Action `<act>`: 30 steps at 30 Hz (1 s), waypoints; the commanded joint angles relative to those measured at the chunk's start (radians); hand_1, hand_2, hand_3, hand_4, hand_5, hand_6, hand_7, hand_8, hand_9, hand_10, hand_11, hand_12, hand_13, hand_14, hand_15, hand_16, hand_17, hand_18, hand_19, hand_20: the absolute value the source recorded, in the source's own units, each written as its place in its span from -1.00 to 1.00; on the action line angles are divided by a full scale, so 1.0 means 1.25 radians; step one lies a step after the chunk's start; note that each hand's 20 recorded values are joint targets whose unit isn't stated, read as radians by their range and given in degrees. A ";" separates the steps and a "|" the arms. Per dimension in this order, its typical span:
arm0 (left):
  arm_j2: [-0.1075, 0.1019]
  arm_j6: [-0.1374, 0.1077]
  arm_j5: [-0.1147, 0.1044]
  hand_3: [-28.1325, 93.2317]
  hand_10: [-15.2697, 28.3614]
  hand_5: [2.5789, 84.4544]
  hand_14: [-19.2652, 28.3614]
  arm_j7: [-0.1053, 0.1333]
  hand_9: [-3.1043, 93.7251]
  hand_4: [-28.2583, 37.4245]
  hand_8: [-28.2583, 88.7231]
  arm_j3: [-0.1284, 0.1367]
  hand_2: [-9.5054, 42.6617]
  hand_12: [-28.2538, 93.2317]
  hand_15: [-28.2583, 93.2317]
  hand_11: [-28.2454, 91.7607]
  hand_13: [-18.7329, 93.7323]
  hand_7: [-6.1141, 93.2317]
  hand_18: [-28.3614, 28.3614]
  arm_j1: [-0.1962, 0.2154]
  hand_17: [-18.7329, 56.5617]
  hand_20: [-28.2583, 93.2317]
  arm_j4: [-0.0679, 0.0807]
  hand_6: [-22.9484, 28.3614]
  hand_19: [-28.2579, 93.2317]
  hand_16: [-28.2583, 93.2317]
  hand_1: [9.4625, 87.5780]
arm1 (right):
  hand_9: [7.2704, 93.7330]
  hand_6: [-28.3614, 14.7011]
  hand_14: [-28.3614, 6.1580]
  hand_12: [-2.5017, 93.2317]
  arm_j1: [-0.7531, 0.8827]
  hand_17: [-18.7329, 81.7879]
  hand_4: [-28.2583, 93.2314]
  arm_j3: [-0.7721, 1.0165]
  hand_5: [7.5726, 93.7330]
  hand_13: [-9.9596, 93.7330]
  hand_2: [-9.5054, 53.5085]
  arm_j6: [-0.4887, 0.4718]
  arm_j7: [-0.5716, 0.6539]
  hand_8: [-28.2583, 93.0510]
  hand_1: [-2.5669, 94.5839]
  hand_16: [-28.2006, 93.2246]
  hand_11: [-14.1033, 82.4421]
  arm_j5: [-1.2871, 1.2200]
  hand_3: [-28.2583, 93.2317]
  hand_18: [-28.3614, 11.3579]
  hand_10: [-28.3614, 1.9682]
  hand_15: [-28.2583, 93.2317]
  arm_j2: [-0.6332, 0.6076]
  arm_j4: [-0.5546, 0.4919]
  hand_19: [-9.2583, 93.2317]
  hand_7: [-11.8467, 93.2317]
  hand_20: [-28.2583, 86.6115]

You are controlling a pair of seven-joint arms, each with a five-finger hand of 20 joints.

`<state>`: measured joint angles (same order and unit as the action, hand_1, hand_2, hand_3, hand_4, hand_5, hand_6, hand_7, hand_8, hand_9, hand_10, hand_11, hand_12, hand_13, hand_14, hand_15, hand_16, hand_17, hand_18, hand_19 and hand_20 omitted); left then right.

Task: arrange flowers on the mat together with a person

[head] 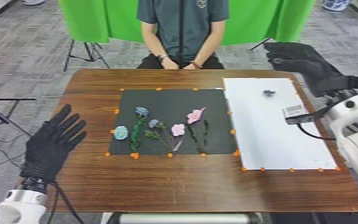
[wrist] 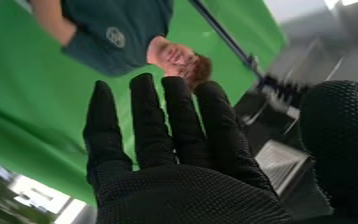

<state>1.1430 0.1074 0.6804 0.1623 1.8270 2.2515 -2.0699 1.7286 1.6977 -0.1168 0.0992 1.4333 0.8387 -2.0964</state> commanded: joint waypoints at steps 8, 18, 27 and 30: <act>0.037 0.007 0.016 0.61 0.21 -0.36 0.36 0.014 -0.43 -1.00 -0.65 -0.027 -0.70 -0.29 -0.36 -0.35 -0.29 -0.62 0.77 -0.002 -0.82 -0.41 0.003 -0.03 0.12 -0.45 -0.69 | -0.36 -0.11 -0.15 -0.44 0.330 -0.50 -0.91 0.159 -0.36 -0.24 -0.48 0.011 0.011 -0.66 -0.66 -0.08 -0.43 -0.386 0.84 -0.71 -0.16 -0.24 0.110 -0.115 0.10 -0.50 0.00; 0.070 -0.001 0.031 0.60 0.21 -0.35 0.36 0.015 -0.42 -1.00 -0.66 -0.026 -0.69 -0.28 -0.35 -0.35 -0.29 -0.61 0.77 0.020 -0.82 -0.41 -0.013 -0.02 0.12 -0.45 -0.67 | -0.36 -0.13 -0.15 -0.44 0.404 -0.50 -0.91 0.181 -0.34 -0.24 -0.52 -0.023 0.023 -0.67 -0.66 -0.07 -0.44 -0.365 0.83 -0.70 -0.16 -0.24 0.203 -0.141 0.11 -0.53 0.01; 0.085 0.000 0.044 0.60 0.21 -0.34 0.36 0.000 -0.42 -1.00 -0.66 -0.028 -0.69 -0.29 -0.34 -0.35 -0.29 -0.61 0.77 0.010 -0.81 -0.41 -0.008 -0.02 0.12 -0.46 -0.66 | -0.32 -0.20 -0.14 -0.47 0.399 -0.48 -0.91 0.171 -0.31 -0.21 -0.57 0.006 -0.028 -0.65 -0.66 -0.07 -0.46 -0.333 0.84 -0.69 -0.16 -0.22 0.234 -0.136 0.11 -0.60 0.01; 0.088 -0.001 0.045 0.60 0.21 -0.34 0.37 0.001 -0.42 -1.00 -0.66 -0.028 -0.69 -0.29 -0.34 -0.35 -0.29 -0.61 0.78 0.010 -0.82 -0.41 -0.008 -0.02 0.12 -0.46 -0.66 | -0.32 -0.15 -0.14 -0.46 0.395 -0.48 -0.91 0.172 -0.32 -0.20 -0.57 0.011 -0.039 -0.65 -0.66 -0.08 -0.45 -0.325 0.84 -0.70 -0.15 -0.22 0.235 -0.134 0.11 -0.59 0.01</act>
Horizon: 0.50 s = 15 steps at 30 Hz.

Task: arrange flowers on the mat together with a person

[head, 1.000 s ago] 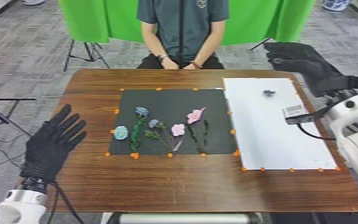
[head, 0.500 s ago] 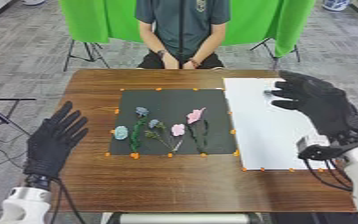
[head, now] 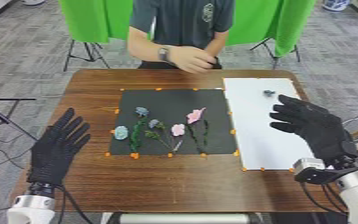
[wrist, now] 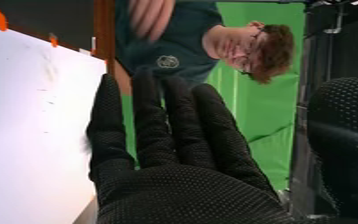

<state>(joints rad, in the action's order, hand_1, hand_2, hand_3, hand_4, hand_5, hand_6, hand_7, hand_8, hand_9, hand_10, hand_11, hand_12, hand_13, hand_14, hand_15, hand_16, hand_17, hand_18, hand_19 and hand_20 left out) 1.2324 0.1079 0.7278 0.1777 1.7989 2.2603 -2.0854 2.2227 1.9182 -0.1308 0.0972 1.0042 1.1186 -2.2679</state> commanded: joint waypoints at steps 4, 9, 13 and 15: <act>0.014 -0.004 0.007 0.60 0.21 -0.34 0.36 -0.011 -0.42 -1.00 -0.66 -0.007 -0.68 -0.29 -0.34 -0.35 -0.29 -0.61 0.78 -0.002 -0.82 -0.41 0.004 -0.02 0.12 -0.46 -0.65 | -0.31 -0.16 -0.14 -0.46 -0.008 -0.48 -0.91 -0.007 -0.31 -0.20 -0.58 0.017 -0.036 -0.66 -0.65 -0.08 -0.45 0.020 0.84 -0.70 -0.14 -0.22 0.016 0.005 0.11 -0.58 0.01; 0.023 0.006 0.010 0.60 0.22 -0.34 0.36 -0.020 -0.42 -1.00 -0.66 -0.014 -0.68 -0.29 -0.34 -0.35 -0.29 -0.61 0.78 0.002 -0.82 -0.42 0.007 -0.02 0.13 -0.46 -0.65 | -0.31 -0.20 -0.14 -0.46 -0.003 -0.48 -0.92 -0.008 -0.30 -0.20 -0.58 0.008 -0.024 -0.66 -0.66 -0.08 -0.44 0.027 0.85 -0.70 -0.15 -0.21 0.024 0.007 0.10 -0.60 0.01; 0.012 -0.005 0.044 0.60 0.22 -0.34 0.36 -0.018 -0.42 -1.00 -0.66 -0.019 -0.67 -0.29 -0.34 -0.35 -0.29 -0.61 0.78 -0.017 -0.82 -0.42 0.010 -0.02 0.13 -0.46 -0.65 | -0.31 -0.21 -0.15 -0.46 -0.008 -0.48 -0.92 -0.013 -0.29 -0.19 -0.58 0.016 -0.018 -0.66 -0.65 -0.08 -0.44 0.022 0.85 -0.70 -0.15 -0.21 0.019 0.012 0.10 -0.60 0.01; 0.010 -0.001 0.030 0.60 0.22 -0.34 0.36 -0.016 -0.42 -1.00 -0.66 -0.013 -0.67 -0.28 -0.34 -0.34 -0.29 -0.61 0.78 -0.007 -0.82 -0.42 0.006 -0.02 0.13 -0.46 -0.65 | -0.31 -0.22 -0.14 -0.46 -0.018 -0.48 -0.92 -0.021 -0.29 -0.19 -0.58 0.007 -0.013 -0.66 -0.65 -0.09 -0.44 0.032 0.85 -0.70 -0.16 -0.20 0.018 0.017 0.10 -0.61 0.01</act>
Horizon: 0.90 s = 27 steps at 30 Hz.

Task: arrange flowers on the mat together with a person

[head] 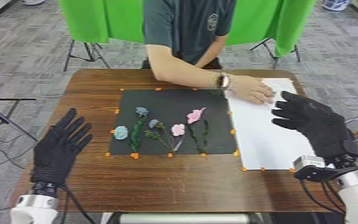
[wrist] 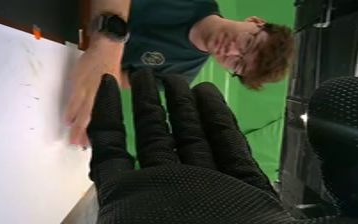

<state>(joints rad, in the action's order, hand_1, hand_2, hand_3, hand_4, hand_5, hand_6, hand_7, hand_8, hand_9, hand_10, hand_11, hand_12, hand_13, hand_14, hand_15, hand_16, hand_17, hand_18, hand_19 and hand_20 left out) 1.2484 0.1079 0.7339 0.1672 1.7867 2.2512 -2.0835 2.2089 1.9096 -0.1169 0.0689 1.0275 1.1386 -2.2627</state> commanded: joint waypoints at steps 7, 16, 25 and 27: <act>0.003 -0.003 0.025 0.60 0.22 -0.34 0.37 -0.004 -0.42 -1.00 -0.66 -0.009 -0.67 -0.29 -0.34 -0.34 -0.29 -0.61 0.78 0.003 -0.82 -0.42 0.009 -0.01 0.13 -0.46 -0.65 | -0.30 -0.21 -0.14 -0.47 -0.005 -0.48 -0.92 -0.019 -0.29 -0.19 -0.58 0.013 0.007 -0.66 -0.65 -0.09 -0.44 0.015 0.85 -0.70 -0.16 -0.19 -0.002 0.012 0.10 -0.60 0.00; -0.002 0.000 0.022 0.60 0.22 -0.34 0.37 -0.011 -0.42 -1.00 -0.66 -0.009 -0.67 -0.29 -0.34 -0.34 -0.29 -0.61 0.78 0.014 -0.82 -0.42 0.012 -0.02 0.13 -0.46 -0.65 | -0.30 -0.22 -0.14 -0.47 -0.004 -0.48 -0.92 -0.017 -0.28 -0.19 -0.58 0.003 0.014 -0.66 -0.65 -0.10 -0.44 0.021 0.85 -0.70 -0.18 -0.19 -0.002 0.012 0.10 -0.60 0.00; -0.008 0.004 0.016 0.60 0.22 -0.34 0.36 -0.004 -0.42 -1.00 -0.66 -0.008 -0.66 -0.29 -0.34 -0.34 -0.29 -0.61 0.78 0.011 -0.82 -0.42 0.013 -0.02 0.13 -0.46 -0.65 | -0.30 -0.21 -0.14 -0.47 -0.013 -0.48 -0.92 -0.024 -0.28 -0.19 -0.59 -0.008 0.014 -0.66 -0.64 -0.10 -0.44 0.019 0.86 -0.70 -0.17 -0.18 -0.002 0.017 0.10 -0.60 0.00; -0.005 0.005 0.016 0.60 0.22 -0.34 0.36 -0.005 -0.42 -1.00 -0.66 -0.011 -0.67 -0.29 -0.34 -0.34 -0.29 -0.61 0.78 0.004 -0.82 -0.42 0.017 -0.02 0.13 -0.46 -0.65 | -0.30 -0.19 -0.15 -0.47 -0.010 -0.48 -0.92 -0.022 -0.29 -0.19 -0.58 -0.007 0.013 -0.66 -0.65 -0.10 -0.44 0.019 0.86 -0.70 -0.17 -0.18 -0.004 0.015 0.10 -0.60 0.00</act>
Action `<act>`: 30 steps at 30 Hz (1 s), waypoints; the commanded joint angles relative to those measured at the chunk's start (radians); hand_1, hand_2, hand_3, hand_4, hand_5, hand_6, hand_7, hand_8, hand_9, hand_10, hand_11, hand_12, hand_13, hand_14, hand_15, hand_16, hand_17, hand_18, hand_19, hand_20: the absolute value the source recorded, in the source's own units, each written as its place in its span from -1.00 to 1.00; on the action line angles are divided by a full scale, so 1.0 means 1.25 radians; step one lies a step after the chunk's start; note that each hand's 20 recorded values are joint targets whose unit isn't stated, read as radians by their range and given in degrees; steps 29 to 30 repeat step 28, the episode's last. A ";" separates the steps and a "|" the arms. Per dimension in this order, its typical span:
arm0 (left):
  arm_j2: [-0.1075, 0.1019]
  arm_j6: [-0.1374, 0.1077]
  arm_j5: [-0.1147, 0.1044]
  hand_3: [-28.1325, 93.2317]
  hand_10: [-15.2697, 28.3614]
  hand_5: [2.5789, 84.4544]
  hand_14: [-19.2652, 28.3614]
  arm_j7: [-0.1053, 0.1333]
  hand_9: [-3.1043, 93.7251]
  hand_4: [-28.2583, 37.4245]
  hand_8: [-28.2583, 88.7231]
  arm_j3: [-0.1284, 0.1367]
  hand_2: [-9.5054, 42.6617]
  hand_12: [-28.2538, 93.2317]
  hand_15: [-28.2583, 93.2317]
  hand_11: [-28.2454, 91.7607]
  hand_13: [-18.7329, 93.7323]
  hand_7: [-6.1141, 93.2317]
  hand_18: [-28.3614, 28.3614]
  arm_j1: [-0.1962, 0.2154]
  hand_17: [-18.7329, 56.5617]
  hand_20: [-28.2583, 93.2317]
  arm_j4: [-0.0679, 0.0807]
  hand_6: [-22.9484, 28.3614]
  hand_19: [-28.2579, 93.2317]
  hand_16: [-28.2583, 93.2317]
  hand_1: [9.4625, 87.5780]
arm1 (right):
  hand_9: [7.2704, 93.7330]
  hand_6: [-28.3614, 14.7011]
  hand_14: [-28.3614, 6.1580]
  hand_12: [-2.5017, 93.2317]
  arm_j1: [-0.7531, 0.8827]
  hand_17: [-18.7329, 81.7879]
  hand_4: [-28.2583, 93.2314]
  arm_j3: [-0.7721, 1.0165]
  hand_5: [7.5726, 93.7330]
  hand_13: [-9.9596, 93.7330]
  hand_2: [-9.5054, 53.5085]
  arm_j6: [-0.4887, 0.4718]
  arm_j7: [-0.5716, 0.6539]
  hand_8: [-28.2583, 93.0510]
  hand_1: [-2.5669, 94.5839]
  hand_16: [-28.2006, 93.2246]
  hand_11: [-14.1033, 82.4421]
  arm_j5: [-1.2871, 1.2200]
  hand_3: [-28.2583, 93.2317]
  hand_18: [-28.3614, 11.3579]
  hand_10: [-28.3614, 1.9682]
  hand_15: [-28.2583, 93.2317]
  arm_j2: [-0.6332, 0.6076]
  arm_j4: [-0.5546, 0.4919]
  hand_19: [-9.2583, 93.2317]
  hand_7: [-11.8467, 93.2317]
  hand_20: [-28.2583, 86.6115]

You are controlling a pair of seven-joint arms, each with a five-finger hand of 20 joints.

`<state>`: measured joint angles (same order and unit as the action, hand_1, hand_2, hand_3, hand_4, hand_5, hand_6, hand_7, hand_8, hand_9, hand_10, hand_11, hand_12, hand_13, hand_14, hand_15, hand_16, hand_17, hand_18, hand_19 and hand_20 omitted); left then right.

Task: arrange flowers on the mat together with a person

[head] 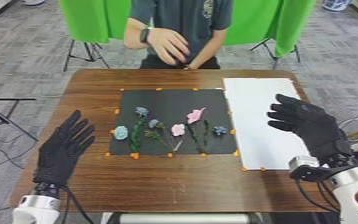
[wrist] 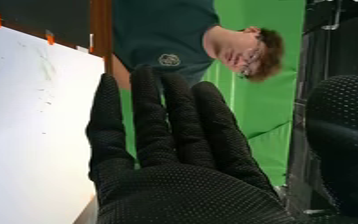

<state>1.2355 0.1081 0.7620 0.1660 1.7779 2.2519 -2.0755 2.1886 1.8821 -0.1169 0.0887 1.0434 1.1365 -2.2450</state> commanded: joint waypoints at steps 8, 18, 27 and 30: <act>0.011 0.003 -0.014 0.60 0.22 -0.34 0.37 -0.001 -0.42 -1.00 -0.66 -0.005 -0.67 -0.29 -0.34 -0.34 -0.29 -0.61 0.78 0.010 -0.82 -0.42 0.008 -0.01 0.13 -0.46 -0.65 | -0.30 -0.16 -0.15 -0.47 -0.002 -0.48 -0.92 -0.009 -0.29 -0.19 -0.58 -0.026 0.005 -0.66 -0.65 -0.10 -0.44 0.009 0.85 -0.70 -0.16 -0.19 0.013 0.006 0.10 -0.59 0.00; 0.010 0.001 -0.019 0.60 0.22 -0.34 0.37 -0.008 -0.42 -1.00 -0.66 -0.003 -0.67 -0.29 -0.34 -0.34 -0.28 -0.61 0.78 0.003 -0.82 -0.42 0.009 -0.01 0.13 -0.46 -0.65 | -0.29 -0.15 -0.15 -0.47 -0.012 -0.49 -0.92 -0.017 -0.29 -0.19 -0.58 -0.021 0.005 -0.66 -0.65 -0.10 -0.44 0.009 0.85 -0.70 -0.17 -0.19 0.018 0.007 0.10 -0.59 0.00; 0.012 -0.003 -0.018 0.60 0.22 -0.34 0.37 -0.007 -0.42 -1.00 -0.66 -0.006 -0.66 -0.29 -0.34 -0.34 -0.28 -0.61 0.78 -0.005 -0.82 -0.42 0.010 -0.02 0.13 -0.46 -0.65 | -0.28 -0.14 -0.16 -0.47 -0.026 -0.49 -0.92 -0.020 -0.29 -0.18 -0.58 -0.034 0.014 -0.66 -0.65 -0.10 -0.44 0.013 0.85 -0.71 -0.16 -0.19 0.018 0.011 0.10 -0.59 0.00; 0.013 -0.004 -0.020 0.60 0.22 -0.34 0.37 -0.011 -0.42 -1.00 -0.66 -0.006 -0.67 -0.29 -0.34 -0.34 -0.28 -0.61 0.78 -0.005 -0.82 -0.42 0.011 -0.02 0.13 -0.46 -0.65 | -0.28 -0.14 -0.17 -0.47 -0.024 -0.49 -0.92 -0.021 -0.29 -0.18 -0.58 -0.032 0.010 -0.66 -0.65 -0.10 -0.44 0.014 0.85 -0.71 -0.16 -0.19 0.022 0.011 0.10 -0.59 0.00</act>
